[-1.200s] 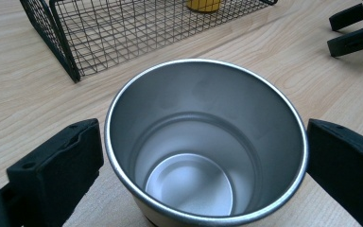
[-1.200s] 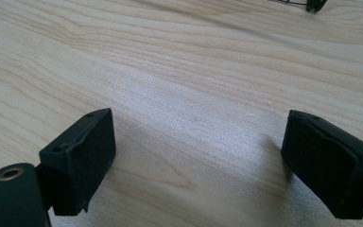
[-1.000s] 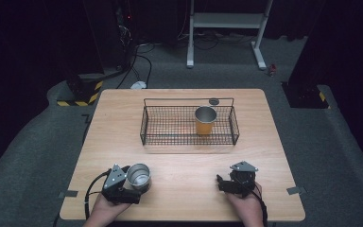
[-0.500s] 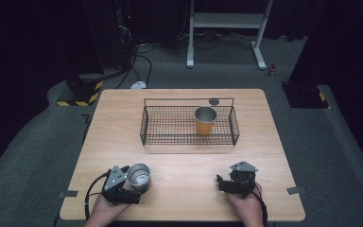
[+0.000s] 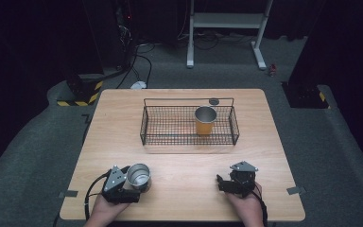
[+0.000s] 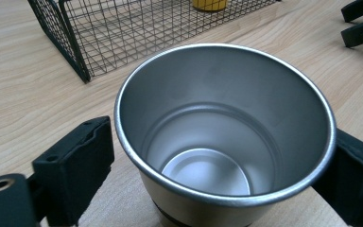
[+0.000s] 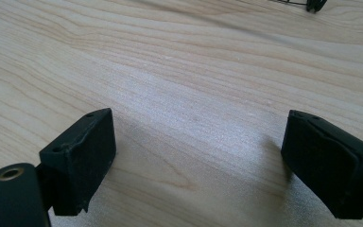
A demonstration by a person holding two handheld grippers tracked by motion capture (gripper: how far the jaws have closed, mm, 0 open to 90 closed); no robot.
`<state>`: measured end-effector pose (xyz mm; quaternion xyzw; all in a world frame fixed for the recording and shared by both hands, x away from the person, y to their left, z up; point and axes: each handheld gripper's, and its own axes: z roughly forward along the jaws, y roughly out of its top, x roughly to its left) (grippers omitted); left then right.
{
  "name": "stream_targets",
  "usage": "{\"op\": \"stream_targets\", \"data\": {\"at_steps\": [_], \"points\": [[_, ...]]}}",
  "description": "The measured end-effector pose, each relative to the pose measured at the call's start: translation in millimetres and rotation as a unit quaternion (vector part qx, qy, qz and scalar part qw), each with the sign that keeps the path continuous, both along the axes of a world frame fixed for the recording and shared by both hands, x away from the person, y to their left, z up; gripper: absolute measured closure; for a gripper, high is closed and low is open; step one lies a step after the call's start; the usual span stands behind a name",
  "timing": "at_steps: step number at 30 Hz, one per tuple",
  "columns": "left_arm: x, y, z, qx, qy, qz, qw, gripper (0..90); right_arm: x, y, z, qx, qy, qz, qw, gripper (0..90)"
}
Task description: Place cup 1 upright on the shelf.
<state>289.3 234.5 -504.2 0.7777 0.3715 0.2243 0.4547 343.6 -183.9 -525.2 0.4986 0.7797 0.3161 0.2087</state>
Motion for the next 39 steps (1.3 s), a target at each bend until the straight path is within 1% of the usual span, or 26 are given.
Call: {"op": "stream_targets", "data": {"at_steps": [6, 11, 13, 19, 25, 39], "points": [[-2.1, -0.6, 0.8, -0.001, -0.01, -0.006, 0.9999, 15.0, -0.1, 0.0, 0.1, 0.0, 0.001, 0.0, 1.0, 10.6], [-3.1, -0.3, 1.1, 0.0, -0.013, -0.008, 0.9999, 17.9, -0.1, 0.0, 0.1, 0.0, 0.001, 0.0, 1.0, 10.6], [-2.9, 0.1, 1.2, 0.001, -0.014, -0.008, 0.9999, 18.2, -0.1, 0.0, 0.1, 0.0, 0.001, 0.0, 1.0, 10.6], [-2.6, 0.7, 1.3, -0.008, -0.01, -0.007, 0.9999, 18.4, -0.1, 0.1, 0.0, 0.0, 0.001, 0.0, 1.0, 10.6], [-1.9, 3.0, 1.9, -0.008, -0.008, -0.006, 0.9999, 18.5, 0.0, 0.0, 0.1, 0.0, 0.001, 0.0, 1.0, 10.6], [-3.5, 3.9, 4.1, -0.015, -0.019, -0.005, 0.9997, 18.5, -0.1, 0.1, 0.1, 0.0, 0.001, 0.0, 1.0, 10.6]]}}
